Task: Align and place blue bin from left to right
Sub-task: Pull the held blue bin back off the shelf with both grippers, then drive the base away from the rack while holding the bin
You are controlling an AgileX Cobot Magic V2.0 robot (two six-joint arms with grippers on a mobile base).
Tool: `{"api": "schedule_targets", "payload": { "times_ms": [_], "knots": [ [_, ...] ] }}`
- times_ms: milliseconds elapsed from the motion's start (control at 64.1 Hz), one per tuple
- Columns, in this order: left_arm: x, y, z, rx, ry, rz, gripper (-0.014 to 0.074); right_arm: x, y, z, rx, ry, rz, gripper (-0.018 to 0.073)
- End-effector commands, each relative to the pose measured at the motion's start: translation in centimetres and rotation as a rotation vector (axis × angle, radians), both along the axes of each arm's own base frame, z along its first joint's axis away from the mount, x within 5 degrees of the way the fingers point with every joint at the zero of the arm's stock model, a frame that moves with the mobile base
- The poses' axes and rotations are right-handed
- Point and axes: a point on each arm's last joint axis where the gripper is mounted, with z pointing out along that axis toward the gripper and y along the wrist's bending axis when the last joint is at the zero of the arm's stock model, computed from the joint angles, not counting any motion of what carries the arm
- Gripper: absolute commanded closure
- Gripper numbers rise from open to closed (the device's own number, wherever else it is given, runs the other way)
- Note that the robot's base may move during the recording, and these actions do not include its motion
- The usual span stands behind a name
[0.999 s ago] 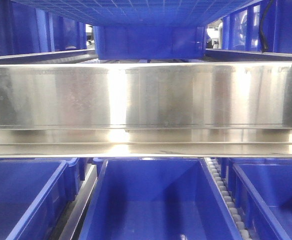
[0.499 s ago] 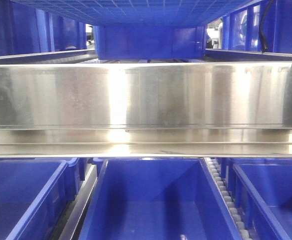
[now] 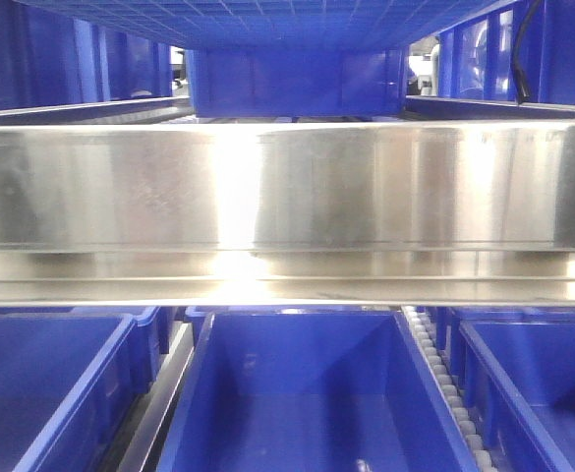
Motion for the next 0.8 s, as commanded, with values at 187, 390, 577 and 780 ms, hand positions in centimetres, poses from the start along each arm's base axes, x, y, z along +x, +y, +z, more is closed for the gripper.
{"api": "schedule_targets", "payload": {
  "times_ms": [187, 390, 577, 780],
  "knots": [
    [-1.98, -1.82, 2.72, -0.127, -0.1, -0.124, 0.0708, 0.12, 0.78, 1.61, 0.09, -0.128, 0.017, 0.0629],
    [-1.98, -1.82, 2.72, -0.127, -0.1, -0.124, 0.0708, 0.12, 0.78, 1.61, 0.09, -0.128, 0.017, 0.0629],
    [-1.98, -1.82, 2.72, -0.127, -0.1, -0.124, 0.0708, 0.12, 0.78, 1.61, 0.09, -0.128, 0.017, 0.0629],
    [-1.98, -1.82, 2.72, -0.127, -0.1, -0.124, 0.0708, 0.12, 0.78, 1.61, 0.09, -0.128, 0.017, 0.0629]
  ]
}}
